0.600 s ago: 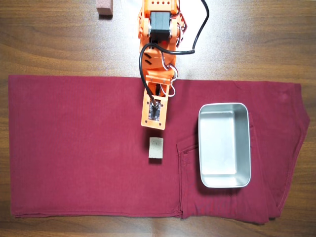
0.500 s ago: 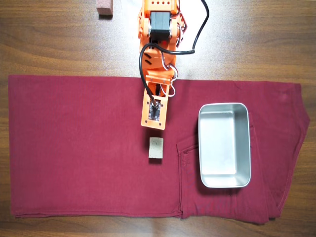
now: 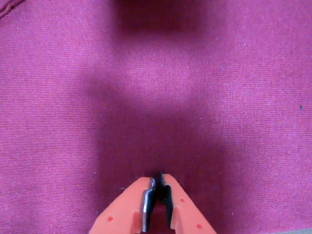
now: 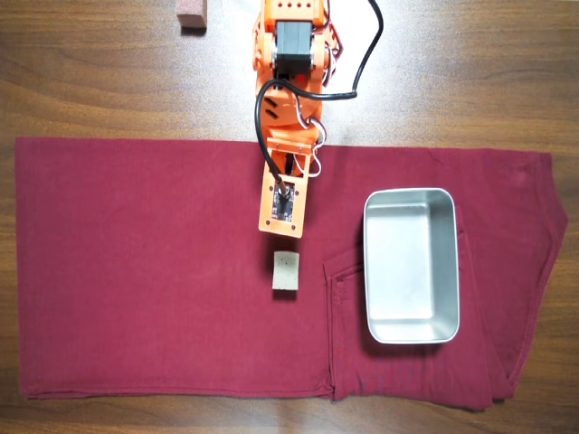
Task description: Grab the cube
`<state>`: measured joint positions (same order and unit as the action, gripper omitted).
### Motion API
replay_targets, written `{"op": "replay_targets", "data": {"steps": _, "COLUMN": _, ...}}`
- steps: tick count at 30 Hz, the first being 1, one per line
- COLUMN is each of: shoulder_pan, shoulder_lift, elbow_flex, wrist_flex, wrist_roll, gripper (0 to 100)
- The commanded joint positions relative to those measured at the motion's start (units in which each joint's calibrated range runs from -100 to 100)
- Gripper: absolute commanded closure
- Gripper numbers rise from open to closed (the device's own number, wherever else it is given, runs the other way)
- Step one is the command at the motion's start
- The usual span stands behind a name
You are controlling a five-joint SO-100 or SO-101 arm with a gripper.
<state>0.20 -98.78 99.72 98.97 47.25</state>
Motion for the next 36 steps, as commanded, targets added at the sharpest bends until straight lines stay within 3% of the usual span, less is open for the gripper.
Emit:
{"op": "replay_targets", "data": {"steps": 1, "shoulder_pan": -0.30, "shoulder_lift": 0.38, "elbow_flex": 0.28, "wrist_flex": 1.03, "wrist_roll": 0.10, "gripper": 98}}
{"op": "replay_targets", "data": {"steps": 21, "shoulder_pan": -3.94, "shoulder_lift": 3.31, "elbow_flex": -0.73, "wrist_flex": 0.02, "wrist_roll": 0.54, "gripper": 99}}
{"op": "replay_targets", "data": {"steps": 23, "shoulder_pan": -0.97, "shoulder_lift": 14.85, "elbow_flex": -9.28, "wrist_flex": -7.08, "wrist_roll": 0.24, "gripper": 95}}
{"op": "replay_targets", "data": {"steps": 25, "shoulder_pan": 1.82, "shoulder_lift": 33.67, "elbow_flex": -27.49, "wrist_flex": -9.66, "wrist_roll": 0.73, "gripper": 89}}
{"op": "replay_targets", "data": {"steps": 28, "shoulder_pan": 2.58, "shoulder_lift": 59.59, "elbow_flex": -59.90, "wrist_flex": 1.03, "wrist_roll": 3.81, "gripper": 72}}
{"op": "replay_targets", "data": {"steps": 30, "shoulder_pan": 2.87, "shoulder_lift": 72.38, "elbow_flex": -75.46, "wrist_flex": 1.03, "wrist_roll": 4.88, "gripper": 69}}
{"op": "replay_targets", "data": {"steps": 32, "shoulder_pan": 2.97, "shoulder_lift": 82.05, "elbow_flex": -85.57, "wrist_flex": 1.03, "wrist_roll": 5.37, "gripper": 67}}
{"op": "replay_targets", "data": {"steps": 36, "shoulder_pan": 4.70, "shoulder_lift": 87.47, "elbow_flex": -86.48, "wrist_flex": 1.03, "wrist_roll": 7.81, "gripper": 66}}
